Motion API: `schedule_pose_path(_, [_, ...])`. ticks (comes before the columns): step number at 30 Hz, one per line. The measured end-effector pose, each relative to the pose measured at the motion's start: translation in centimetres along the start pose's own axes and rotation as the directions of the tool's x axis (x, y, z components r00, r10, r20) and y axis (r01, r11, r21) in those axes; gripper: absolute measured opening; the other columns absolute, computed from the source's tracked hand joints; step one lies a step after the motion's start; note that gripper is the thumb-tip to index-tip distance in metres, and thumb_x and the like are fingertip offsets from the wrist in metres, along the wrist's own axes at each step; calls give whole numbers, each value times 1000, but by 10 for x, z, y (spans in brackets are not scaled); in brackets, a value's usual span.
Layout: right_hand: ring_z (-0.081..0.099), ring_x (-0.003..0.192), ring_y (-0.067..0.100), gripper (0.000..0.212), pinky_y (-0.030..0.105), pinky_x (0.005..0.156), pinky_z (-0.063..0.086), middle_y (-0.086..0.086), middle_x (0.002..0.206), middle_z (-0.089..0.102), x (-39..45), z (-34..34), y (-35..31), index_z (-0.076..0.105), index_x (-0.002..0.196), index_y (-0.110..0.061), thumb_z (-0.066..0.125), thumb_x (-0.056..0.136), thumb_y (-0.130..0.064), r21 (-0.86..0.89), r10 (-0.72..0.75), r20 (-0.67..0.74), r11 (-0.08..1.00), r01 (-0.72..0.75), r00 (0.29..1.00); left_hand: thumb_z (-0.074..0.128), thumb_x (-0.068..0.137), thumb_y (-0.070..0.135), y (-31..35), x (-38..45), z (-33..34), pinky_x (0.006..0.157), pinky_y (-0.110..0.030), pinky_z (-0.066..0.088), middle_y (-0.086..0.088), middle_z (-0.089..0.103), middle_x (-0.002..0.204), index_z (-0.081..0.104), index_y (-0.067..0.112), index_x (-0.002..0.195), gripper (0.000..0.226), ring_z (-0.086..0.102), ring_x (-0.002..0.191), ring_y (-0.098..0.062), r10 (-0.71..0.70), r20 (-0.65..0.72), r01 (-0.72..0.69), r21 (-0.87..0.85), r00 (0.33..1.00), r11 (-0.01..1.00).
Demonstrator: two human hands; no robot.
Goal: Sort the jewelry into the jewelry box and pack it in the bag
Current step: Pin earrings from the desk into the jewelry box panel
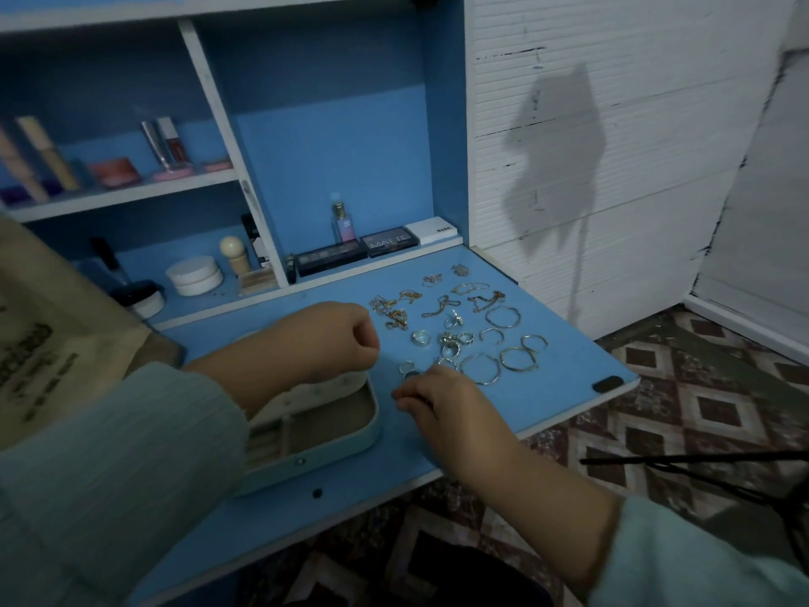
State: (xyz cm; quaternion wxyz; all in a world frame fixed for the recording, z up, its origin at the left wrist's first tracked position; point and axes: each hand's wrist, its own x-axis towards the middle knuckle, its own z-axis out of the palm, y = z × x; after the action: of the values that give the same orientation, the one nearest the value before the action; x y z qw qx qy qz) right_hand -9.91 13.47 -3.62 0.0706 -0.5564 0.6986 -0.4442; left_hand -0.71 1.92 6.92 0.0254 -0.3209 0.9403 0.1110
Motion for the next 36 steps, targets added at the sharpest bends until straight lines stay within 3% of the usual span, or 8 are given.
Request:
schedule_pose_path(3, [51, 105, 16, 23, 15, 87, 34, 7, 107, 59, -1, 7, -6, 69, 106, -12, 52, 94, -21, -10, 37, 18, 999, -37, 999, 57, 89, 26, -7, -16, -2, 56, -17, 38, 17, 51, 84, 51, 32, 77, 14, 51, 73, -1, -20, -38, 18, -67, 999, 998])
schedule_pose_path(8, [48, 104, 20, 24, 23, 89, 36, 7, 102, 57, 0, 18, -16, 70, 102, -11, 52, 93, -24, -43, 14, 19, 999, -13, 1000, 57, 91, 30, -15, -38, -3, 59, -12, 36, 19, 50, 80, 53, 31, 81, 11, 47, 72, 3, -18, -143, -1, -130, 990, 992])
schedule_pose_path(13, [50, 99, 24, 22, 33, 93, 40, 3, 100, 60, 5, 26, -25, 72, 93, -11, 53, 91, -21, -32, -60, 26, 998, 61, 998, 50, 94, 31, -26, -51, 6, 62, -19, 37, 17, 53, 84, 49, 35, 80, 15, 47, 75, 2, -78, -227, 29, -214, 971, 976])
schedule_pose_path(19, [43, 115, 20, 20, 12, 91, 26, 4, 120, 57, 14, 22, -29, 72, 99, -7, 55, 91, -14, -14, -120, 9, 993, 120, 993, 46, 96, 30, -36, -62, 15, 68, -25, 40, 15, 56, 88, 48, 33, 86, 11, 51, 81, -4, -106, -296, 25, -265, 949, 964])
schedule_pose_path(23, [56, 97, 25, 22, 11, 86, 29, 11, 101, 67, 34, 20, -28, 75, 81, -3, 57, 81, -17, -22, -175, -25, 984, 175, 984, 45, 97, 26, -40, -60, 15, 74, -23, 41, 10, 59, 99, 49, 29, 94, 5, 53, 90, -8, -83, -355, -16, -267, 931, 964])
schedule_pose_path(28, [49, 88, 16, 9, 15, 82, 29, 3, 84, 65, 62, 13, -21, 75, 72, -6, 72, 75, -14, -28, -179, -58, 984, 177, 982, 45, 97, 23, -52, -44, 10, 64, -3, 37, 12, 59, 99, 52, 26, 99, 9, 49, 80, 7, -58, -421, -101, -346, 905, 933])
schedule_pose_path(31, [52, 83, 12, 11, 21, 85, 34, -5, 77, 59, 72, 13, -15, 72, 65, -6, 78, 70, -14, 8, -183, -50, 983, 183, 982, 46, 97, 21, -61, -34, 8, 68, -2, 39, 18, 57, 96, 52, 30, 96, 10, 50, 83, 11, -28, -453, -139, -331, 891, 933])
schedule_pose_path(36, [52, 78, 13, 12, 9, 67, 36, 4, 81, 60, 83, 19, -13, 73, 75, -5, 76, 73, -16, 56, -76, 56, 996, 73, 996, 46, 96, 21, -75, -16, -5, 71, -15, 44, 15, 59, 97, 47, 36, 90, 16, 54, 86, 3, -8, -447, -156, -329, 895, 931])
